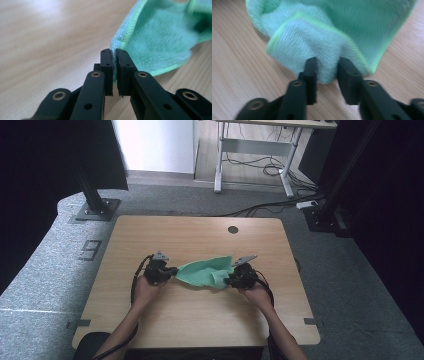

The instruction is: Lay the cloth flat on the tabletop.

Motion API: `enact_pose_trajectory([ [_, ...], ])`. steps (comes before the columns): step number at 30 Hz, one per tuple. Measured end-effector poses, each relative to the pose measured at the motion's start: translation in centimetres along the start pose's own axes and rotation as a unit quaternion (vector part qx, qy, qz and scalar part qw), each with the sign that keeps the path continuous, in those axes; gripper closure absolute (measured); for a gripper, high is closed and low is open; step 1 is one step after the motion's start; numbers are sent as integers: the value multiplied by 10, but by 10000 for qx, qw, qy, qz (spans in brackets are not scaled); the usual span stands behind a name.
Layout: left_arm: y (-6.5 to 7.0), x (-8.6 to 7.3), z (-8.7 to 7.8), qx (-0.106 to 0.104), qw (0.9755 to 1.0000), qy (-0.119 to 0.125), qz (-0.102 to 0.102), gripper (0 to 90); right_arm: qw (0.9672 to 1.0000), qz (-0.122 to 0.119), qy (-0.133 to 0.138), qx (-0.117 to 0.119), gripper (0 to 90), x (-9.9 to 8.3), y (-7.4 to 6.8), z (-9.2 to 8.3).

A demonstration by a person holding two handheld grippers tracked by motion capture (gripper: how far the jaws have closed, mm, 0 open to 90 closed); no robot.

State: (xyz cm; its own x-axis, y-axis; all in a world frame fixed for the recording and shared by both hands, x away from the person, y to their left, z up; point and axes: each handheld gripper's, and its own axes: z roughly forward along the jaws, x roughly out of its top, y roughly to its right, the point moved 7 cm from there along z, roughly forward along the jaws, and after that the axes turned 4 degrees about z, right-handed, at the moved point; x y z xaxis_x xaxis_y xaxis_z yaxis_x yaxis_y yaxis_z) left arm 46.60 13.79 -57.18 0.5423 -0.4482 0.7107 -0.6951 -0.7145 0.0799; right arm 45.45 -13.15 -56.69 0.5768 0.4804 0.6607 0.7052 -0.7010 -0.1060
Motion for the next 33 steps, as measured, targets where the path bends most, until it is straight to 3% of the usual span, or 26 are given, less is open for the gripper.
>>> enact_pose_trajectory([
  [2, -3, -8, 5, 86, 9999, -143, 1, 778, 10000, 17, -35, -39, 574, -3, 3, 1],
  [3, -4, -11, 7, 119, 9997, -226, -22, 596, 10000, 48, -21, -85, 516, -3, 6, -2],
  [4, -6, -12, 8, 179, 9994, -281, -31, 596, 10000, 48, -21, -85, 516, -3, 6, -2],
  [6, -8, -12, 7, 272, 9994, -205, -46, 401, 9999, 42, 111, -110, 470, 1, 8, -15],
  [8, -9, -11, 7, 292, 9994, -187, -85, 302, 9997, 56, 209, -80, 458, 6, 6, -25],
  [10, -10, -6, 5, 414, 9990, -131, -81, 251, 9995, 72, 305, -40, 447, 11, 4, -31],
  [14, -9, -1, 5, 467, 9989, -59, -64, 204, 9991, 34, 413, 73, 427, 21, -3, -34],
  [23, -7, 9, 5, 392, 9992, 90, -83, 156, 9993, -11, 286, 221, 355, 46, -21, 1],
  [25, -7, 6, 11, 444, 9990, -56, -21, 157, 9998, -1, 78, 179, 541, 45, -23, 13],
  [26, -7, 6, 11, 444, 9990, -56, -21, 158, 9998, -1, 78, 179, 541, 45, -23, 13],
  [27, -8, 3, 15, 515, 9985, -165, 25, 158, 9999, 28, -5, 129, 614, 43, -23, 16],
  [28, -10, -2, 19, 665, 9974, -287, 68, 164, 9998, -40, -119, 162, 752, 38, -24, 20],
  [29, -10, -2, 19, 665, 9974, -287, 68, 170, 9998, -40, -119, 162, 752, 38, -24, 20],
  [31, -14, -6, 23, 834, 9956, -411, 79, 173, 9997, -140, -163, 86, 854, 33, -24, 20],
  [33, -17, -8, 24, 793, 9962, -348, -47, 179, 9998, -171, -87, -55, 886, 30, -21, 12],
])
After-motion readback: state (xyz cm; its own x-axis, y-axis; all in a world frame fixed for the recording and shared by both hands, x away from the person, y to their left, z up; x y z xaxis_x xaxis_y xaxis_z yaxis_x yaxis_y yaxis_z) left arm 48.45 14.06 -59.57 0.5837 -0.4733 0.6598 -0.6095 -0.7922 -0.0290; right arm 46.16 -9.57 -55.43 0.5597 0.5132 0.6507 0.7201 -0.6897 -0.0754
